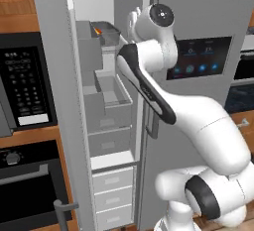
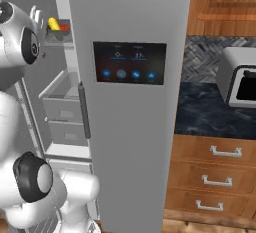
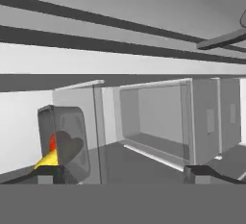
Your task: Take the tomato and corn out of the freezer and place them in the tupperware container on the counter. Then put the tupperware containing the vegetables back in the freezer.
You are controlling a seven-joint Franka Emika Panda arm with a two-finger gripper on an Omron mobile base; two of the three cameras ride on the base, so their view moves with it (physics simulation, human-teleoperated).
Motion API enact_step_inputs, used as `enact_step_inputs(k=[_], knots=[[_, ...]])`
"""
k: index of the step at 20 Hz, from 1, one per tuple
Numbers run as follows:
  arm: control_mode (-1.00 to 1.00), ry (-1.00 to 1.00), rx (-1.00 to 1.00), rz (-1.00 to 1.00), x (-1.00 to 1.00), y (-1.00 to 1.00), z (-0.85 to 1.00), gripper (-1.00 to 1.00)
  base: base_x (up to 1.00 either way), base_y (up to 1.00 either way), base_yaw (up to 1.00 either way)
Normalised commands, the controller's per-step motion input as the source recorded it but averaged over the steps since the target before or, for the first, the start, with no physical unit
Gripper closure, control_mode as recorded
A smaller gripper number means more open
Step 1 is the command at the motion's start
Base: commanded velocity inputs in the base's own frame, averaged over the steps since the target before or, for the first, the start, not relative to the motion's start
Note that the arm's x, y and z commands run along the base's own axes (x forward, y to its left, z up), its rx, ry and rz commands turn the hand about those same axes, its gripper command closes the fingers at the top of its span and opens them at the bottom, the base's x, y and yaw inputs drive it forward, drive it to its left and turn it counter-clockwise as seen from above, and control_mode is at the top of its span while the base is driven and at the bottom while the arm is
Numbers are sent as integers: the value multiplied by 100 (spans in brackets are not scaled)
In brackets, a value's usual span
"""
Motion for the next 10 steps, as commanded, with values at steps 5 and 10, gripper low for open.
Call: enact_step_inputs(k=[5,10], knots=[[-100,1,4,0,-100,-24,-48,-100,0,0,0],[-100,9,2,0,-98,-10,-84,-100,0,0,0]])
